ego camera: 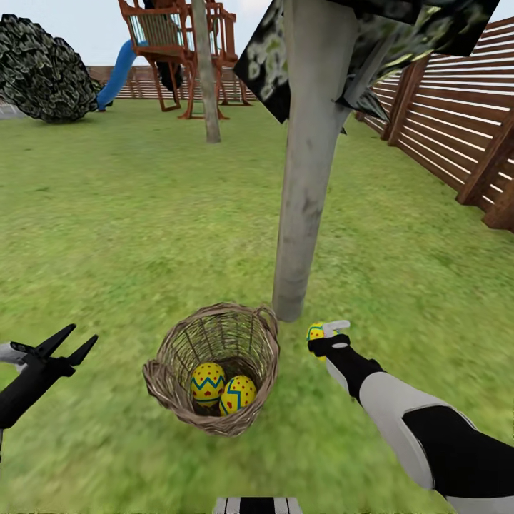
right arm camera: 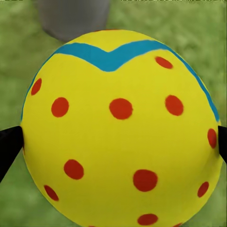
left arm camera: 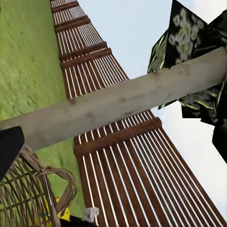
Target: Take the three Easter eggs out of the wicker basket on the lawn in the garden, then place them on the lawn next to a single tree (choose any tree) so that all three eggs are next to the same tree and none are left in the basket.
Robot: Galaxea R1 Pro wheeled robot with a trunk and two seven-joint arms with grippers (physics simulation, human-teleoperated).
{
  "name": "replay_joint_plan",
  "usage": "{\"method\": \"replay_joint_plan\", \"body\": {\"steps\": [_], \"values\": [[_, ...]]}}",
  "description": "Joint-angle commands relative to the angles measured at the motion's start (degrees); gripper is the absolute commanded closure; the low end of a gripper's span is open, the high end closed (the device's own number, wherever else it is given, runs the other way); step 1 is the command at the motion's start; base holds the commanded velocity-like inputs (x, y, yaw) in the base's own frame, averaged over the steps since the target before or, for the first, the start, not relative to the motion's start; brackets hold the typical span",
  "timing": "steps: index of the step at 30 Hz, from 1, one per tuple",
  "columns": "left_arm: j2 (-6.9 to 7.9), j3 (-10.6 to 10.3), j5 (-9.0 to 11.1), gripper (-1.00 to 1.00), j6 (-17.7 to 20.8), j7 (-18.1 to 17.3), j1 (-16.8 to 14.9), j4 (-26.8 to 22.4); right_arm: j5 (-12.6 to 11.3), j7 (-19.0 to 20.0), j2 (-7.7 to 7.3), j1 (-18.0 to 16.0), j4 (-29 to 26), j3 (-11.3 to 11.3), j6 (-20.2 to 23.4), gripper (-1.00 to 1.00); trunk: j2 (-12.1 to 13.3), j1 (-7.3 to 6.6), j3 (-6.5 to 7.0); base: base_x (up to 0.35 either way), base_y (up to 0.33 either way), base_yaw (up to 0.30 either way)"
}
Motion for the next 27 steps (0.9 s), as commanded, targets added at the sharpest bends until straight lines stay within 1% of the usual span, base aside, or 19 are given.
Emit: {"method": "replay_joint_plan", "body": {"steps": [1, 4, 6, 9, 12, 17, 20, 23, 27], "values": [[-0.06, -0.46, 0.02, -1.00, 0.62, -0.17, -0.03, -0.11, 0.12, -0.33, 0.00, -0.11, 0.14, 0.37, 0.50, 1.00, -0.03, 0.01, -0.27, 0.000, 0.000, 0.000], [-0.01, -0.93, 0.02, -1.00, 0.63, -0.18, -0.05, -0.19, 0.16, -0.38, -0.05, -0.17, 0.60, 0.36, 0.44, 1.00, -0.07, 0.09, -0.94, 0.000, 0.000, 0.000], [0.01, -0.62, 0.12, -1.00, 0.57, -0.25, -0.04, -0.19, 0.27, -0.35, -0.01, -0.17, 0.66, 0.36, 0.35, 1.00, -0.07, 0.09, -0.94, 0.000, 0.000, 0.000], [0.06, -0.49, 1.05, -1.00, 0.49, -1.12, -0.03, 0.17, 0.31, -0.33, 0.00, -0.18, 0.67, 0.36, 0.18, 1.00, -0.07, 0.09, -0.94, 0.037, -0.032, 0.000], [0.32, -0.38, 1.16, -1.00, 0.50, -1.22, -0.03, 0.17, 0.40, -0.33, 0.00, -0.18, 0.63, 0.36, 0.08, 1.00, -0.07, 0.09, -0.94, 0.241, -0.167, 0.000], [0.02, -0.33, 1.19, -1.00, 0.29, -1.41, -0.03, 0.10, 0.40, -0.32, 0.00, -0.18, 0.59, 0.36, -0.18, 1.00, -0.07, 0.09, -0.94, 0.030, -0.019, 0.000], [0.07, -0.18, 1.19, -1.00, 0.28, -4.06, -0.03, 0.12, 0.40, -0.31, 0.00, -0.18, 0.55, 0.36, -0.88, 1.00, -0.07, 0.09, -0.94, 0.000, 0.000, 0.000], [0.16, -0.08, 1.25, -1.00, 0.28, -4.65, -0.03, 0.31, 0.40, -0.31, 0.00, -0.18, 0.51, 0.36, -1.54, 1.00, -0.07, 0.09, -0.94, 0.000, 0.000, 0.000], [0.23, -0.07, 1.18, -1.00, 0.41, -4.67, -0.03, 0.19, 0.40, -0.31, 0.00, -0.18, 0.50, 0.36, -1.62, 1.00, -0.13, 0.19, -1.82, 0.000, 0.000, 0.000]]}}
